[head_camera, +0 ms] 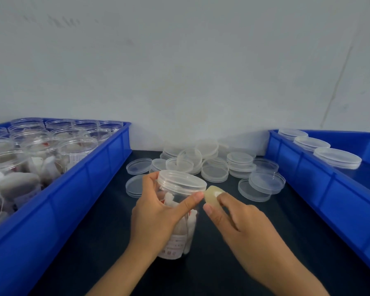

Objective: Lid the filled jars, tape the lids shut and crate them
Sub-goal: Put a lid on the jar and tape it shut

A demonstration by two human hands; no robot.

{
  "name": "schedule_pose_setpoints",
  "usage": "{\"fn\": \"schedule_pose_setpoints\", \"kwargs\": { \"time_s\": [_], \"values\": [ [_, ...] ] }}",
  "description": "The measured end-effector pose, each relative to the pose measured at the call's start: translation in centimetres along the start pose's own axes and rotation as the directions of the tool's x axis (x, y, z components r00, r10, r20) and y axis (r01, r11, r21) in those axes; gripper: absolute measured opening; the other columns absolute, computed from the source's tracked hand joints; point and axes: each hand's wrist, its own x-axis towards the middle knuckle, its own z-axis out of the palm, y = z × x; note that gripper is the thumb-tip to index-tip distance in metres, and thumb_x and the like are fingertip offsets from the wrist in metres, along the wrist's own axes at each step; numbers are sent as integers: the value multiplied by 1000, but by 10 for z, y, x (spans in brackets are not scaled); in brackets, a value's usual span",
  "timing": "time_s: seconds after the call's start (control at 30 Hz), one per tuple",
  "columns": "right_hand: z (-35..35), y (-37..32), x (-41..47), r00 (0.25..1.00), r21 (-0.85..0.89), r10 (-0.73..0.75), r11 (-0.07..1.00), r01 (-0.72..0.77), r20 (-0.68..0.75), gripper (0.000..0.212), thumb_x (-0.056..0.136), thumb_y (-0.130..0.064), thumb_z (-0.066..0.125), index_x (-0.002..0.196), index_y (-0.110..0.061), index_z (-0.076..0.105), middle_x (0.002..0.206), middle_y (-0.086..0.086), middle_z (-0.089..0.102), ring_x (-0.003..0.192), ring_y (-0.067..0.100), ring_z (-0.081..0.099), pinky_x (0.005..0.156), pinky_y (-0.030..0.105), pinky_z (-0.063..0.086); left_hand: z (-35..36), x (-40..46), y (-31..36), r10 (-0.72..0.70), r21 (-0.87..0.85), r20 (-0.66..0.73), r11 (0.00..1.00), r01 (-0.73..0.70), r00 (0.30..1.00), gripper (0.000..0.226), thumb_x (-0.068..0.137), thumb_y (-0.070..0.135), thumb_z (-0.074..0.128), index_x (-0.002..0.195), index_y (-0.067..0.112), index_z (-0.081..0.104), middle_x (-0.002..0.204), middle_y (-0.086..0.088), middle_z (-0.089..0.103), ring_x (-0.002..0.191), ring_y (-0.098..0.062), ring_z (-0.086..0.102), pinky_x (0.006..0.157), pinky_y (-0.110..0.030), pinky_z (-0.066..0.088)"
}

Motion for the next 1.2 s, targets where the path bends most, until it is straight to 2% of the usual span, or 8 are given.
{"fn": "schedule_pose_setpoints", "kwargs": {
  "time_s": [0.07,0.2,0.3,0.43,0.67,0.9,1.03,1.2],
  "values": [
    [-5,2,1,998,-100,-30,995,26,-46,63,72,-77,13,73,-23,46,59,-3,48,53,9,43,54,22,37,-2,3,0,-9,-21,-3,1000,9,1000,93,28,92,65,107,47,46,103,42,56,92,16,58,81,-24,50],
    [-12,10,5,995,-157,-70,986,57,-77,65,73,-78,20,64,-18,45,57,0,45,51,9,39,52,20,31,-5,10,-1,-35,-54,30,998,36,999,86,30,80,74,104,44,49,99,37,61,91,11,61,86,-29,52],
    [-17,17,9,994,-193,-66,980,49,-82,66,77,-75,23,68,-16,50,61,5,51,56,11,43,56,20,28,-5,9,-1,-29,-45,75,998,33,997,82,33,75,75,103,42,50,99,39,60,90,13,60,81,-26,51],
    [-20,23,12,996,-229,-68,972,53,-56,67,79,-73,18,73,-15,50,62,3,49,58,15,45,55,18,25,-5,10,-2,-58,-93,131,993,71,990,85,36,69,82,110,37,54,101,26,67,96,5,64,84,-26,52],
    [-11,22,15,992,-271,-115,958,96,-52,52,94,-60,20,78,-19,45,71,3,56,71,23,55,62,26,29,-7,10,1,-62,-243,278,961,133,959,80,45,45,88,115,22,55,96,19,73,86,3,69,63,-7,49],
    [-7,22,15,990,-268,-128,957,109,-55,45,96,-58,21,74,-24,40,71,0,55,73,21,55,65,27,29,-10,12,-1,-37,-292,340,946,142,940,88,38,47,85,115,22,49,97,20,72,89,2,69,65,-8,51],
    [-6,21,14,986,-304,-146,945,117,-75,44,96,-58,21,70,-26,35,66,-1,50,68,16,52,56,21,25,-12,12,1,-17,-253,362,960,116,932,104,29,69,85,115,26,47,103,21,70,96,1,67,69,-13,54],
    [0,19,12,980,-337,-155,936,105,-123,52,90,-63,11,80,-27,47,64,-6,49,67,14,53,63,26,28,-12,11,0,5,-262,395,959,108,919,81,49,50,79,118,23,47,104,16,72,96,-2,68,71,-10,52]
  ]
}}
